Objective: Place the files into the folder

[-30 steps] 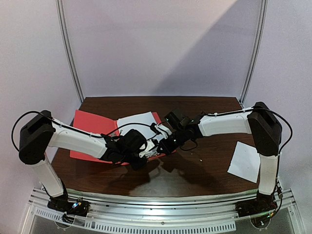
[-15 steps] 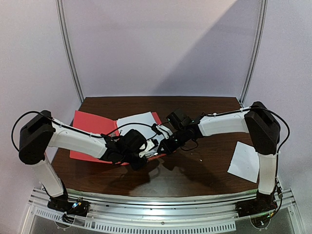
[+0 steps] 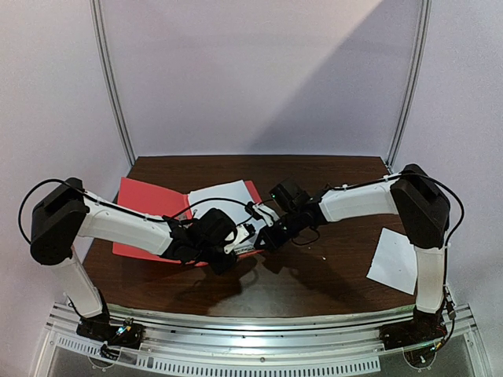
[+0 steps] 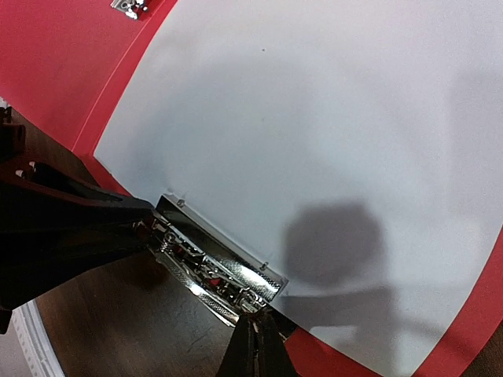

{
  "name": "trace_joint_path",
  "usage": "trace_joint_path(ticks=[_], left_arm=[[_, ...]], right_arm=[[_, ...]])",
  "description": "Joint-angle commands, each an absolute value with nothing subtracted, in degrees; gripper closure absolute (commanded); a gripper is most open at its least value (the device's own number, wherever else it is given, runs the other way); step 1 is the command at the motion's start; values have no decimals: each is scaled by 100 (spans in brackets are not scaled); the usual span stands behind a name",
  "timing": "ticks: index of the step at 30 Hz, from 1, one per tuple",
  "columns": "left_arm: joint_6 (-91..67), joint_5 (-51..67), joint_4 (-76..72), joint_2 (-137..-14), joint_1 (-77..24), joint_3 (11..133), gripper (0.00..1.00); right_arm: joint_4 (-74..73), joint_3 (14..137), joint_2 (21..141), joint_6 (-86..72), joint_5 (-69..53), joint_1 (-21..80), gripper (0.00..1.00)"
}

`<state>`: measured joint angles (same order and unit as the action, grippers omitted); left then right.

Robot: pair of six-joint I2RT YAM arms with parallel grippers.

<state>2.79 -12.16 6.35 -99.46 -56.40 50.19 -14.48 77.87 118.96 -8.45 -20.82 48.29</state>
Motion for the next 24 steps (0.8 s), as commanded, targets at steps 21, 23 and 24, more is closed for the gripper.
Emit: trace_joint_path(ticks=[21, 23, 24], left_arm=[[16, -132, 817, -10283, -5575, 4949, 100], [17, -123, 826, -10299, -5561, 4948, 100], [18, -123, 826, -10301, -5559, 4936, 100]], right_arm=[[-2097, 7309, 11944, -672, -1720, 4924, 100], [-2094, 7304, 11944, -698, -1729, 4914, 100], [-2099, 7304, 11944, -722, -1731, 4921, 100]])
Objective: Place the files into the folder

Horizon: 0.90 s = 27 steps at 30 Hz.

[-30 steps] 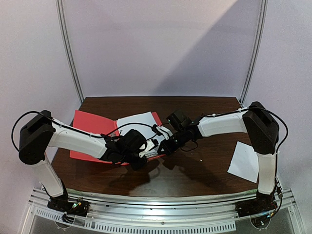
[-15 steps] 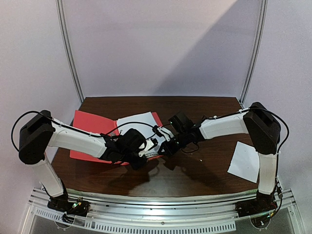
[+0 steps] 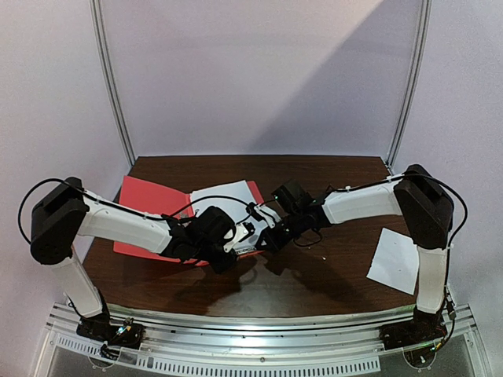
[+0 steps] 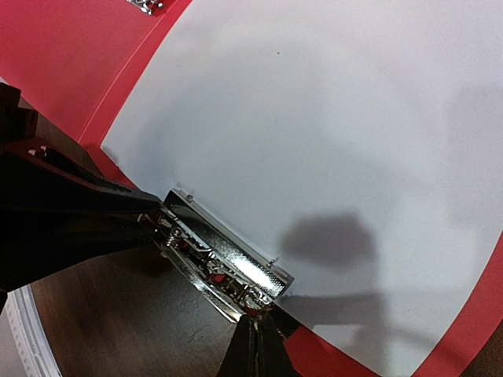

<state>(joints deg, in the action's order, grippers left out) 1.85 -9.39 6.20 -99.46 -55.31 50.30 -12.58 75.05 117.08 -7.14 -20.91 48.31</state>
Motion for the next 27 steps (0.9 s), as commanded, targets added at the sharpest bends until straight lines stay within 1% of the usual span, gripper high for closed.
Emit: trace_joint_path(ticks=[1, 8, 17, 27], left_arm=[[22, -119, 818, -10303, -5555, 4931, 100], [29, -82, 813, -10240, -5568, 4939, 100], [-106, -46, 873, -10111, -5684, 4890, 100], [-346, -44, 767, -10040, -5807, 4668, 100]], right_arm=[[-2098, 7311, 11931, -732, -1735, 4922, 100], [-2120, 7185, 11771, -870, -1901, 4938, 100], [-2036, 6744, 11407, -1195, -1768, 5053, 100], [-1883, 6194, 11339, -1416, -1591, 5183, 100]])
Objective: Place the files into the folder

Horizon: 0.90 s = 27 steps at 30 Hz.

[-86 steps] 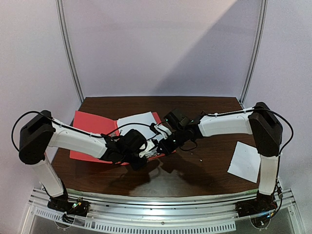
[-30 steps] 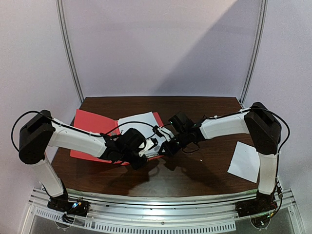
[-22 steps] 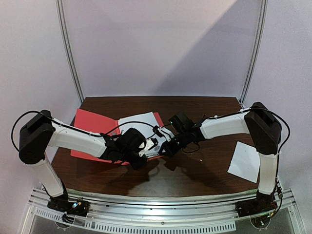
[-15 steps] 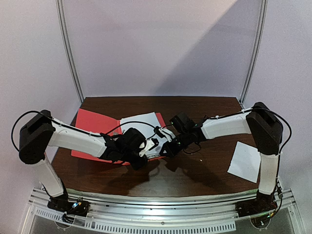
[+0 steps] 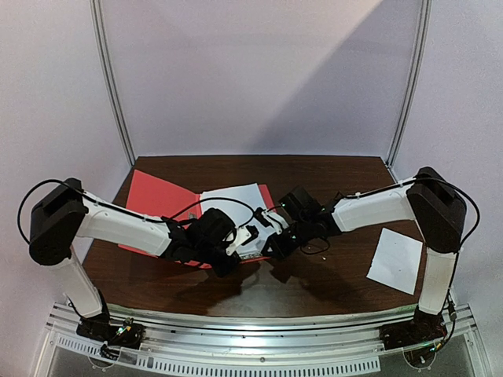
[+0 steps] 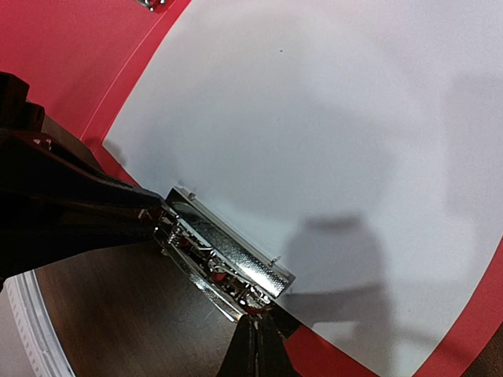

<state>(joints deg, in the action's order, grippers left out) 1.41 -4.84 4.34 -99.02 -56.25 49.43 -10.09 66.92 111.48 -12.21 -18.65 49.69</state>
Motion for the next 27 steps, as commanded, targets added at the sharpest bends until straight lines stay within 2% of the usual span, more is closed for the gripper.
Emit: trace_joint_path(ticks=[1, 7, 16, 27], left_arm=[[-374, -44, 761, -10045, -5809, 4659, 100], [-459, -44, 662, -10135, -5868, 4649, 100], [-470, -92, 768, -10224, -5880, 4682, 100], [-458, -224, 921, -10454, -5884, 4824, 100]], right_arm=[[-1884, 6160, 11282, -1447, -1588, 5184, 100], [-1594, 5834, 11024, -1526, -1703, 5243, 100], [-1714, 5780, 11440, -1571, -1322, 5248, 100], [-1957, 6005, 10712, -1474, -1719, 5265, 100]])
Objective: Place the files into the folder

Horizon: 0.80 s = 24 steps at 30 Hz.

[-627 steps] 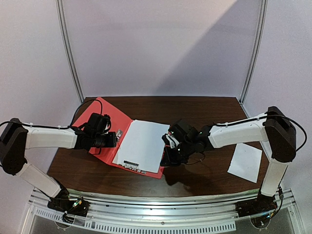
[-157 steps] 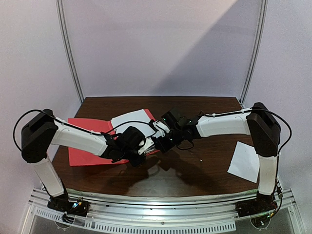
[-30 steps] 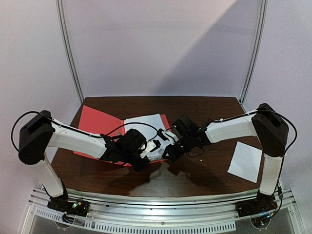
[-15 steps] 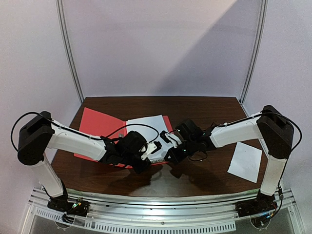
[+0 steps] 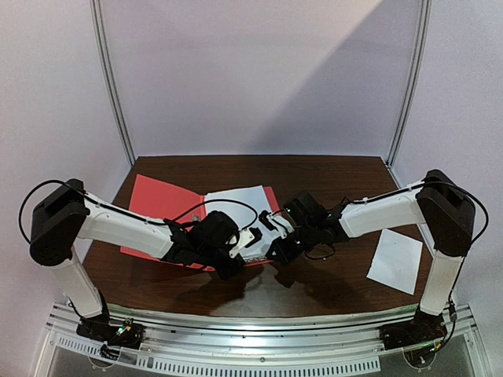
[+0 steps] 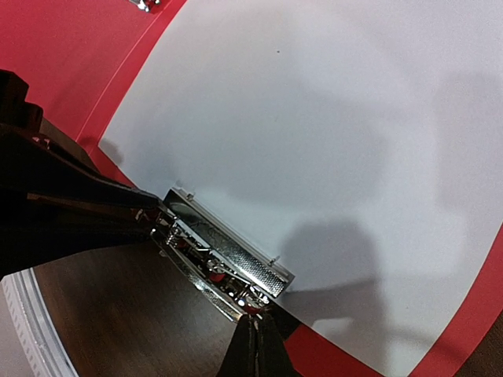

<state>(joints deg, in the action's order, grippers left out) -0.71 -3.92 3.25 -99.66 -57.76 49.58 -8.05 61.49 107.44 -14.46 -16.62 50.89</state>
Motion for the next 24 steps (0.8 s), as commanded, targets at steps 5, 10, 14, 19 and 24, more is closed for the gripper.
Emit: trace_joint_path(ticks=[5, 10, 14, 19, 24], left_arm=[[-457, -255, 940, -10455, -5880, 4826, 100], [-421, -263, 938, -10421, -5886, 4809, 100], [-349, -255, 949, -10372, -5918, 4803, 100], [-309, -234, 971, -10390, -5967, 4840, 100], [-315, -226, 998, -10419, -6011, 4843, 100]], right_arm=[[-2009, 6049, 10650, -1494, -1736, 5273, 100], [-2051, 6053, 10713, -1503, -1681, 5272, 100], [-2101, 6077, 10731, -1479, -1586, 5273, 95], [-2224, 6256, 10783, -1454, -1472, 5266, 88], [-2384, 6448, 10718, -1459, -1325, 5273, 84]])
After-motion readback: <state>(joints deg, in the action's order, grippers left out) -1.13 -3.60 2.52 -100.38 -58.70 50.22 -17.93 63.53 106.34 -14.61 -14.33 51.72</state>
